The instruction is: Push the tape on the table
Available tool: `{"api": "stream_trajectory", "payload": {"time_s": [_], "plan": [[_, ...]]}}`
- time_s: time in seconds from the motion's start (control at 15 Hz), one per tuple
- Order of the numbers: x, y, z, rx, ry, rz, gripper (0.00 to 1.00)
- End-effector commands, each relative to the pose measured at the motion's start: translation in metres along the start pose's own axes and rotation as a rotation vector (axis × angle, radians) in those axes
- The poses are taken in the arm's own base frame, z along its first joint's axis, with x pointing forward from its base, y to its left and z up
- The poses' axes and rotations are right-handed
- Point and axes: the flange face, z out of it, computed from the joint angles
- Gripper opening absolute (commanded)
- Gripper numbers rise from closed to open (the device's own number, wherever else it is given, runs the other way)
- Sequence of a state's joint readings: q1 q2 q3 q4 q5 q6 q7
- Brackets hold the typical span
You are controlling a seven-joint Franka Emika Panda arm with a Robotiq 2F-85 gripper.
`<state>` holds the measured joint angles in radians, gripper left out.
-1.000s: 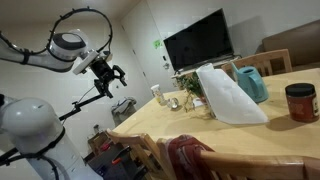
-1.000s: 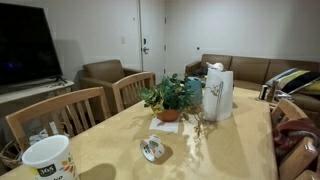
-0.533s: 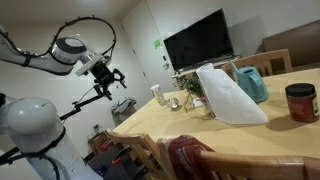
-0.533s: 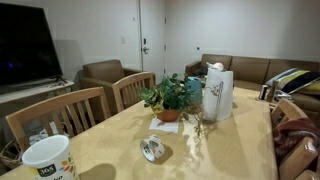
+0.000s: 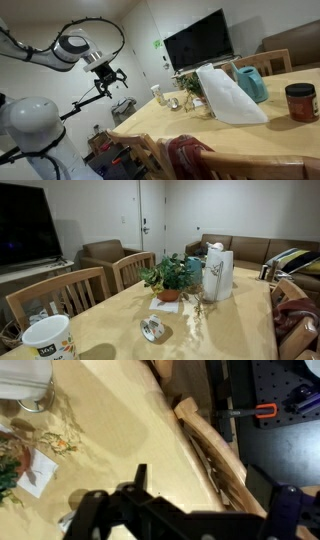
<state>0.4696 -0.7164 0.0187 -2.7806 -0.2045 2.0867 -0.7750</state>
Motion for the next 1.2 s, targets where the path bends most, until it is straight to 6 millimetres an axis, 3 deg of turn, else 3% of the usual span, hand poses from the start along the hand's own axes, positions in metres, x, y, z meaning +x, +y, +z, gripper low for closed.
{"api": "stream_trajectory", "payload": {"time_s": [0.0, 0.4, 0.47, 0.6, 0.8, 0.87, 1.0, 1.13], "plan": [[0.016, -0.006, 0.007, 0.051, 0.058, -0.184, 1.0], [0.046, -0.013, 0.032, 0.129, 0.077, -0.526, 1.0], [0.049, -0.011, 0.036, 0.135, 0.08, -0.584, 0.75], [0.053, -0.008, 0.043, 0.161, 0.076, -0.698, 0.68], [0.054, -0.004, 0.048, 0.195, 0.073, -0.754, 0.42], [0.048, -0.011, 0.049, 0.178, 0.057, -0.72, 0.6], [0.051, -0.009, 0.052, 0.19, 0.063, -0.739, 0.45], [0.052, -0.008, 0.052, 0.192, 0.062, -0.741, 0.43]]}}
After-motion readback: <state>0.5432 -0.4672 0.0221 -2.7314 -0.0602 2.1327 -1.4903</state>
